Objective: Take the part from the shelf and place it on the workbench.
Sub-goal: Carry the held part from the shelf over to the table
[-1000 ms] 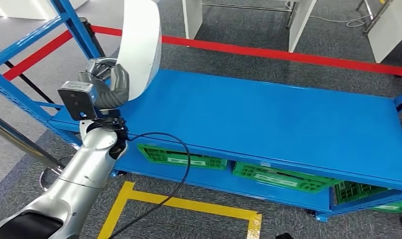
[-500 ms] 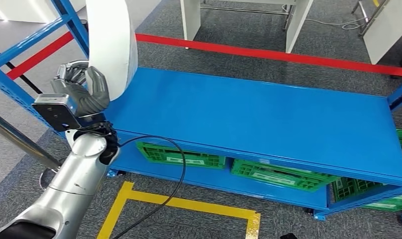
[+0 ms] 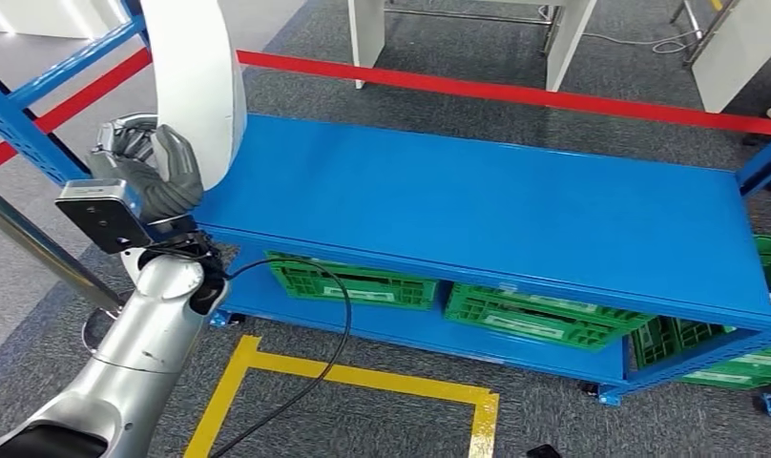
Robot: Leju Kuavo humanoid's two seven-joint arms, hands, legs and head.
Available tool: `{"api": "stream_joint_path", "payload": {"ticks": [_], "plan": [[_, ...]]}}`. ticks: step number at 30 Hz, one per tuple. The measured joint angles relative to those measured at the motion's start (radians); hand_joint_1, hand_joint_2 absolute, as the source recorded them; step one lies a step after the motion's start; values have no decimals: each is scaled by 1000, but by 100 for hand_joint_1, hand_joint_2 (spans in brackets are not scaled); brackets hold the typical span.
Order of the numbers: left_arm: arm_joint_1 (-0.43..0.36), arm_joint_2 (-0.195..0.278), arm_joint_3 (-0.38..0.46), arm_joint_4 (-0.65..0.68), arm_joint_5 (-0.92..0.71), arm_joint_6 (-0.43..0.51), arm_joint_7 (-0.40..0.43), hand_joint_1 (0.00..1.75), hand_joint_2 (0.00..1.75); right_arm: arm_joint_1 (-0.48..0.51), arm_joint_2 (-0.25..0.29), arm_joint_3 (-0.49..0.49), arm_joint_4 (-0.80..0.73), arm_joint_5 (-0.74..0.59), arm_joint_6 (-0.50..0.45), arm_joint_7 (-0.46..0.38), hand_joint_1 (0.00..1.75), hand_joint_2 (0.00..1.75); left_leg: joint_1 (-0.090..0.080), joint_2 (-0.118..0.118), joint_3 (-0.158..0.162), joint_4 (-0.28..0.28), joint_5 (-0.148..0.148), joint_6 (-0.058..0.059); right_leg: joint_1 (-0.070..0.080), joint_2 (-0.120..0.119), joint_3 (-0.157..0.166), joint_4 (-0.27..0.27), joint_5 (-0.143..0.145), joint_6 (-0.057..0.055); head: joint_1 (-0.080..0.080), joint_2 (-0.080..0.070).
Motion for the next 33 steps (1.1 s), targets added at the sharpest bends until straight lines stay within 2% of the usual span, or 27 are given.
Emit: {"api": "stream_joint_path", "payload": {"ticks": [2, 3, 4, 5, 7, 8, 9, 10, 12, 14, 15, 17, 18, 19, 20, 22, 23, 24, 25, 26, 27, 28, 29, 30, 31, 32, 33], "plan": [[0, 0, 0, -1, -2, 3, 1, 175, 175, 0, 1, 0, 0, 1, 1, 4, 0, 0, 1, -1, -4, 2, 6, -10, -1, -1, -11, -2, 11, -13, 1, 0], [0, 1, -1, -1, -3, 5, 1, 175, 175, 0, 1, 0, 0, 3, 1, 7, 0, 0, 2, -1, -9, 11, -9, -16, -2, -2, -17, -3, 19, -22, 1, 0], [0, 1, -1, -1, -4, 6, 1, 175, 175, 0, 2, 0, 1, 5, 2, 10, 0, 0, 3, -2, -18, 37, -40, -22, -3, -4, -25, -4, 28, -31, 0, 0], [0, 2, -1, -1, -5, 7, 2, 175, 175, -1, 2, 0, 1, 7, 2, 12, 0, 0, 6, -3, -31, 83, -88, -27, -4, -6, -34, -5, 38, -37, 1, 0], [0, 4, -1, -1, -6, 7, 2, 175, 175, -1, 2, -1, 1, 12, 3, 13, 0, 0, 9, -3, -59, 212, -177, -35, -3, -6, -57, -3, 56, -42, -1, 0], [1, 6, -1, -1, -6, 7, 2, 175, 175, -1, 2, -1, 1, 14, 3, 13, 0, 0, 10, -3, -64, 264, -197, -37, -3, -6, -70, -2, 65, -43, -1, 0], [1, 7, -1, 0, -6, 7, 3, 175, 175, -1, 2, -1, 1, 15, 3, 13, 0, 0, 11, -3, -56, 285, -193, -37, -3, -6, -82, -1, 74, -42, -1, 0], [1, 8, -1, 0, -6, 7, 3, 175, 175, -1, 2, 0, 1, 16, 3, 12, 0, 0, 11, -3, -33, 272, -172, -35, -3, -6, -93, -1, 82, -41, -1, 0], [0, 8, -1, 0, -6, 6, 3, 175, 175, -1, 2, 0, 1, 17, 3, 11, 0, 0, 10, -4, 55, 158, -125, -25, -2, -5, -110, 0, 97, -36, -1, 0], [-4, 7, -2, 0, -6, 5, 4, 175, 175, -2, 2, 0, 1, 17, 3, 9, 0, 0, 6, -5, 136, 31, -117, -13, 0, -5, -120, 1, 112, -26, 0, 0], [-6, 7, -3, -1, -6, 5, 4, 175, 175, -2, 2, 0, 1, 17, 3, 8, 0, 0, 3, -6, 154, -4, -121, -9, 0, -5, -125, 0, 120, -20, 0, 0], [-7, 7, -3, -1, -6, 5, 4, 175, 175, -2, 2, 0, 1, 17, 3, 7, 0, 0, 3, -4, 153, -26, -118, -2, -2, -4, -135, -1, 134, -6, 0, 0], [-7, 6, -3, 0, -6, 5, 4, 175, 175, -1, 2, 0, 1, 17, 4, 7, 0, 0, 4, -2, 147, -31, -111, 4, -3, -4, -144, 6, 123, -1, 0, 0], [-7, 6, -4, 0, -6, 5, 4, 175, 175, 0, 2, 0, 1, 17, 4, 7, 0, 0, 6, 0, 139, -37, -102, 11, -2, -3, -156, 27, 97, 3, 2, 0], [-7, 6, -4, 0, -6, 5, 4, 175, 175, 1, 2, 0, 1, 17, 4, 7, 0, 0, 8, 2, 127, -39, -91, 18, -2, -3, -172, 68, 53, 6, 3, 0], [-6, 6, -4, 1, -6, 5, 5, 175, 175, 0, 3, 0, 1, 18, 5, 7, 0, 0, 4, 3, 99, -37, -70, 25, -2, -3, -204, 191, -40, 9, 5, 0], [-4, 6, -4, 1, -7, 5, 6, 175, 175, 0, 3, 0, 1, 18, 6, 7, 0, 0, 2, 4, 83, -36, -58, 25, -2, -3, -213, 249, -61, 10, 5, 0], [-2, 6, -4, 1, -8, 5, 9, 175, 175, -1, 3, 0, 1, 18, 6, 7, 0, 0, 1, 4, 68, -36, -47, 25, -2, -3, -210, 281, -56, 11, 5, 0], [0, 7, -4, 1, -8, 6, 11, 175, 175, -1, 3, 0, 1, 18, 6, 7, 0, 0, 0, 4, 52, -35, -36, 24, -1, -3, -192, 281, -32, 10, 6, 0], [2, 7, -4, 1, -9, 6, 14, 175, 175, -1, 2, 0, 1, 18, 6, 7, 0, 0, 0, 4, 38, -33, -25, 22, -1, -3, -158, 248, 0, 9, 6, 0], [3, 8, -4, 1, -10, 7, 16, 175, 175, -1, 2, 0, 1, 18, 6, 7, 0, 0, 0, 4, 24, -29, -16, 19, -1, -3, -109, 186, 20, 8, 6, 0], [3, 8, -3, 1, -10, 8, 17, 175, 175, -2, 2, 0, 1, 18, 6, 6, 0, 0, -1, 4, 12, -23, -8, 15, 0, -3, -53, 110, 22, 6, 5, 0], [3, 9, -3, 1, -12, 8, 16, 175, 175, -4, 3, 0, 0, 18, 5, 4, 0, 0, -3, 4, 3, -18, 0, 10, 1, -2, -8, 44, 12, 3, 5, 0], [4, 10, -3, 0, -13, 8, 16, 175, 175, -5, 3, -1, 0, 19, 5, 2, 0, 0, -3, 4, -4, -14, 8, 6, 2, 0, 20, -2, -2, -1, 5, 0], [5, 10, -3, 0, -15, 9, 16, 175, 175, -5, 3, -1, 0, 19, 5, 0, 0, 0, -3, 5, -8, -13, 17, 1, 5, 1, 30, -22, -9, -5, 5, 0], [8, 11, -3, 0, -16, 9, 16, 175, 175, -5, 3, -2, 1, 19, 5, -1, 0, 0, -2, 5, -12, -13, 24, -4, 5, 0, 24, -24, -5, -12, 5, 0], [10, 13, -3, 0, -18, 9, 16, 175, 175, -3, 3, -2, 1, 19, 5, -1, 0, 0, -1, 4, -16, -10, 19, -10, 4, -2, 16, -24, 3, -21, 5, 0]]}}
